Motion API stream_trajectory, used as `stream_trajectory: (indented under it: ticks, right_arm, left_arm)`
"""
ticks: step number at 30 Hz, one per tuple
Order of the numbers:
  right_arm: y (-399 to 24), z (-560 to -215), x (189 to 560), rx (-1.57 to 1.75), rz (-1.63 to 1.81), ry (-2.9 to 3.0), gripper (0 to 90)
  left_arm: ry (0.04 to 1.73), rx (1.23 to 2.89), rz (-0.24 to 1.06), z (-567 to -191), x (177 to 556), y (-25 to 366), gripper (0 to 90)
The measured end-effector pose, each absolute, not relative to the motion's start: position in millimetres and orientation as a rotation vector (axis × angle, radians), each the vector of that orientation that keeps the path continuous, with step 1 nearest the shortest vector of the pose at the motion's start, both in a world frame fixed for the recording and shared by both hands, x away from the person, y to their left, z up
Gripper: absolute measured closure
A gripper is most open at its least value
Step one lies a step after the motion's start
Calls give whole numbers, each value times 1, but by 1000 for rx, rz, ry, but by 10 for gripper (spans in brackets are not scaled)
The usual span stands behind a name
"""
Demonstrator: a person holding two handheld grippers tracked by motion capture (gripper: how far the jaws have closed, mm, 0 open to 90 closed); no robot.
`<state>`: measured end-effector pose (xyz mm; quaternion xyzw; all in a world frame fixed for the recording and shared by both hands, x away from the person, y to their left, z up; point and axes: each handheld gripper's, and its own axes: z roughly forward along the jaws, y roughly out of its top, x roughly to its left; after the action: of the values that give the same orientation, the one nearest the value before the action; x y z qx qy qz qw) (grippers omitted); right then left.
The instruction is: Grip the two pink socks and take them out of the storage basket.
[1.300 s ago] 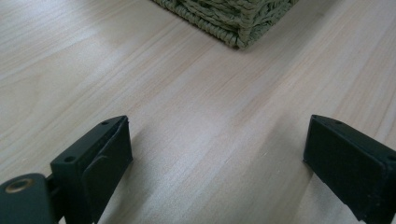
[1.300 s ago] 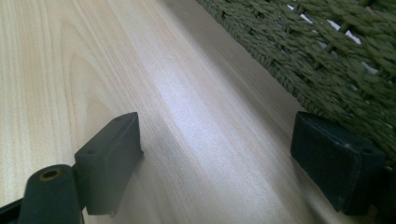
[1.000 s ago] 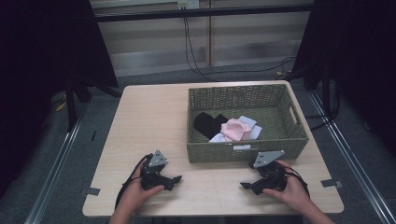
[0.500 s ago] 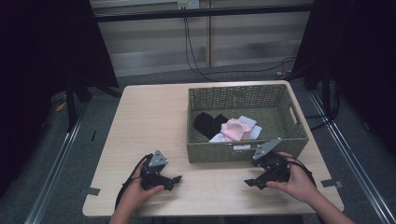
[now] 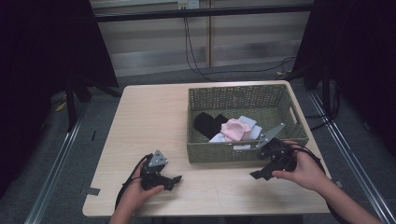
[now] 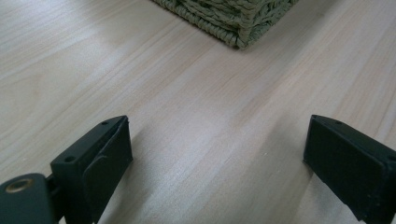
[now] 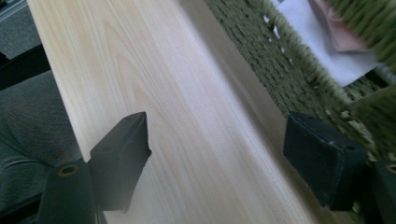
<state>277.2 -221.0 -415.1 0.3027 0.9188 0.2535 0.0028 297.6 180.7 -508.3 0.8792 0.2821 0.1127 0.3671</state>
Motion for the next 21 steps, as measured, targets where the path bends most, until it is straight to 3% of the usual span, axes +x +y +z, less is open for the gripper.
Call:
stream_trajectory:
  ticks: [21]
  right_arm:
    - [-224, -349, 306, 1023, 746, 2891, 252]
  left_arm:
    - [727, 2256, 279, -509, 297, 180, 72]
